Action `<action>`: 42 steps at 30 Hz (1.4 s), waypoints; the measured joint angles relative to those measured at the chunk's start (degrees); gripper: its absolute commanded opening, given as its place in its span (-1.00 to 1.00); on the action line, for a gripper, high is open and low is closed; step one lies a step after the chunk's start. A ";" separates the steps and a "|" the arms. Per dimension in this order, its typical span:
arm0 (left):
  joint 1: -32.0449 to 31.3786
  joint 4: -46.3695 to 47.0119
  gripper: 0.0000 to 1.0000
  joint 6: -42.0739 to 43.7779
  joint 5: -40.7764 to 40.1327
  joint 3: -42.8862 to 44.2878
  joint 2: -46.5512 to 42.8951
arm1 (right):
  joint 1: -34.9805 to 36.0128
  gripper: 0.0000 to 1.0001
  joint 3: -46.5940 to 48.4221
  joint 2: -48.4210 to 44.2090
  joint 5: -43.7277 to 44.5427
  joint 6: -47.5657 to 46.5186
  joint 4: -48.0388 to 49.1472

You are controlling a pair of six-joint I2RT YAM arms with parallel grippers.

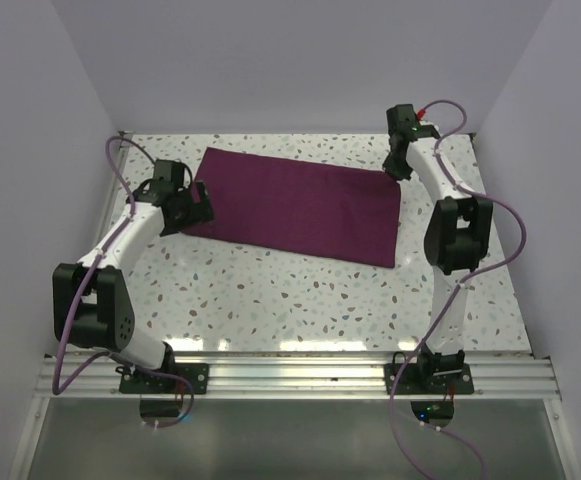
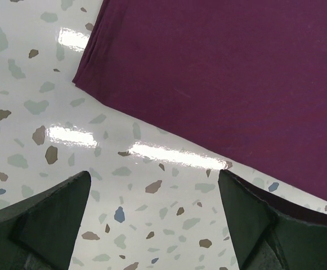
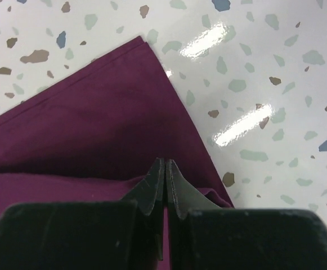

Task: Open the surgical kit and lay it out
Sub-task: Open the surgical kit at the center of the board.

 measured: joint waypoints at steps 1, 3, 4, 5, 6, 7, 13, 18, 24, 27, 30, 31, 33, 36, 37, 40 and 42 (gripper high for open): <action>0.00 0.00 0.99 0.02 0.15 0.15 0.00 | 0.31 -1.00 0.00 -0.68 0.28 -0.04 -0.57; 0.00 -0.02 0.99 0.17 0.52 0.17 0.00 | 0.96 -1.00 -0.02 -1.62 0.44 -0.04 -1.40; 0.00 -0.07 1.00 0.35 0.76 0.17 0.00 | 1.31 -1.00 -0.11 -1.97 0.42 -0.04 -1.79; 0.00 -0.07 0.99 0.39 0.96 0.17 0.00 | 1.75 -1.00 -0.42 -2.32 0.37 -0.04 -1.99; 0.00 -0.04 1.00 0.39 1.16 0.17 -0.02 | 2.23 -1.00 -0.87 -2.75 0.28 -0.07 -2.21; 0.00 -0.09 0.99 0.39 1.27 0.22 -0.02 | 2.58 -1.00 -1.38 -3.10 0.13 -0.07 -2.40; 0.07 -1.57 0.99 0.37 1.40 4.44 -0.09 | 10.05 -1.00 -8.90 -9.94 -4.15 -1.03 -3.10; 0.13 -2.40 1.00 -0.22 0.79 11.08 -0.83 | 24.20 -1.00 -24.94 -25.70 -11.19 -2.86 -3.89; 0.15 -3.45 0.99 -2.19 -0.98 19.32 -1.22 | 32.52 -1.00 -47.01 -57.48 -16.61 -1.64 -12.74; 0.15 -3.89 1.00 -2.89 -1.53 20.85 -1.29 | 31.76 -1.00 -53.70 -71.34 -16.33 -0.76 -19.02; 0.15 -4.87 1.00 -3.45 -1.79 21.44 -1.29 | 31.78 -1.00 -59.28 -79.21 -16.52 0.09 -23.67; 0.15 -5.03 1.00 -3.67 -1.86 21.53 -1.27 | 31.78 -0.97 -60.72 -80.00 -16.61 0.26 -24.39; 0.15 -5.18 1.00 -3.76 -1.99 21.59 -1.18 | 31.78 -0.09 -63.49 -80.08 -16.90 0.92 -25.59; 0.15 -5.29 0.99 -3.76 -2.14 21.59 -0.90 | 31.78 0.97 -64.61 -78.66 -17.00 1.27 -27.10; 0.15 -5.29 1.00 -3.72 -2.19 21.59 -0.74 | 31.80 0.97 -64.39 -78.09 -16.81 1.27 -27.15; 0.17 -5.25 0.99 -3.65 -2.25 21.59 0.02 | 31.82 0.97 -61.33 -74.75 -15.82 1.55 -28.24; 0.17 -5.20 0.99 -3.41 -2.40 21.59 1.38 | 31.76 0.97 -56.81 -70.69 -14.75 1.64 -28.39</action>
